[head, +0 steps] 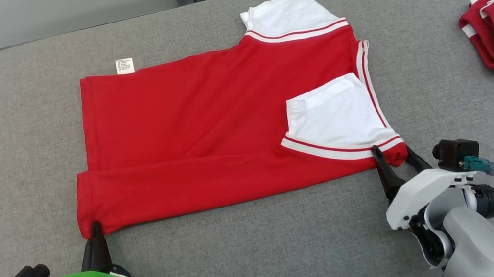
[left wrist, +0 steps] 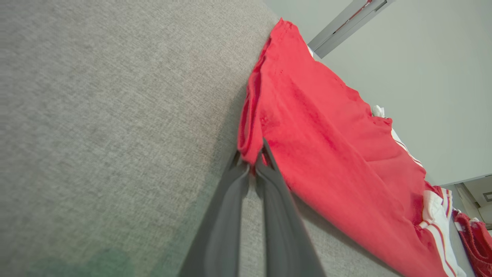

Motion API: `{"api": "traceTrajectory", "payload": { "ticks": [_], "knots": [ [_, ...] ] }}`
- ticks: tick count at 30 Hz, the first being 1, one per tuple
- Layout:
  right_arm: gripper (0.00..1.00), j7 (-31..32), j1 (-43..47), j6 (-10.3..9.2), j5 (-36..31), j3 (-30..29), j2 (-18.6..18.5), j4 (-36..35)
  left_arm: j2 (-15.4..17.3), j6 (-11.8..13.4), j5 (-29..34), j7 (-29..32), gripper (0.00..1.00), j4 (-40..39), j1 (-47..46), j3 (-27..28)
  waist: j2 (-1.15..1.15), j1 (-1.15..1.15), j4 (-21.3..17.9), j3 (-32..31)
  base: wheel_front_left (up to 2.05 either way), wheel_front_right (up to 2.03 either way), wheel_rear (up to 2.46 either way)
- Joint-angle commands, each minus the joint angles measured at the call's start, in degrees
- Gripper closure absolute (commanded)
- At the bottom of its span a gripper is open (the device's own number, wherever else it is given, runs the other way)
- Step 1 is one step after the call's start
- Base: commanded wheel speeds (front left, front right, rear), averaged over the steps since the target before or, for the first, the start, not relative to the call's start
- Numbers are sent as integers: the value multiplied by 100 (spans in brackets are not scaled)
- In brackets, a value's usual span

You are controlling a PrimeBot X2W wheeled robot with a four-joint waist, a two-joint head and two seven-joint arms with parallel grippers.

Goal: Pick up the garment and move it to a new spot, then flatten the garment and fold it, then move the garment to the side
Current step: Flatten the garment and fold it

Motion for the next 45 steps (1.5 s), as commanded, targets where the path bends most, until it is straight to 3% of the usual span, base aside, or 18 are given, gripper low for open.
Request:
{"api": "traceTrajectory", "payload": {
  "ticks": [1,2,3,10,17,25,31,32,33,34,35,45],
  "knots": [
    [63,15,-61,2,91,70,5,164,46,-20,66,-43,100,41,-77,8,0,0,15,-18,0,0,0],
    [71,4,-106,2,111,91,5,231,45,-24,68,-50,100,57,-81,-2,0,0,17,-25,0,0,0],
    [100,-27,-168,2,136,115,5,290,46,-35,74,-63,100,67,-86,-11,0,0,19,-36,0,0,0],
    [100,-190,-226,1,280,-49,-72,135,113,-148,193,-213,100,-135,24,-173,0,0,3,-139,0,0,0],
    [100,96,634,-1,409,-323,-379,-1005,223,-171,254,-134,100,-789,596,-366,0,0,-52,-260,0,0,0],
    [100,729,2078,-3,334,-903,-266,-2475,211,76,249,99,100,-1412,1505,-559,0,0,-142,-309,0,0,0],
    [100,965,2498,-3,319,-1186,-78,-2835,236,253,266,204,100,-1446,1791,-606,0,0,-200,-281,0,0,0],
    [100,962,2519,-3,287,-1203,-65,-2841,243,256,266,224,96,-1441,1801,-607,0,0,-203,-275,0,0,0],
    [76,970,2532,-3,254,-1222,-51,-2847,243,280,262,207,72,-1447,1802,-596,0,0,-204,-268,0,0,0],
    [24,963,2542,-3,238,-1242,-46,-2849,241,295,257,198,51,-1461,1809,-585,0,0,-206,-264,0,0,0],
    [0,965,2556,-3,200,-1269,-38,-2857,251,321,248,178,0,-1485,1826,-551,0,0,-209,-259,0,0,0],
    [0,788,2433,0,-111,-1701,1,-3160,697,695,402,124,0,-2181,2069,-198,0,0,-284,-186,0,0,0]
  ]
}}
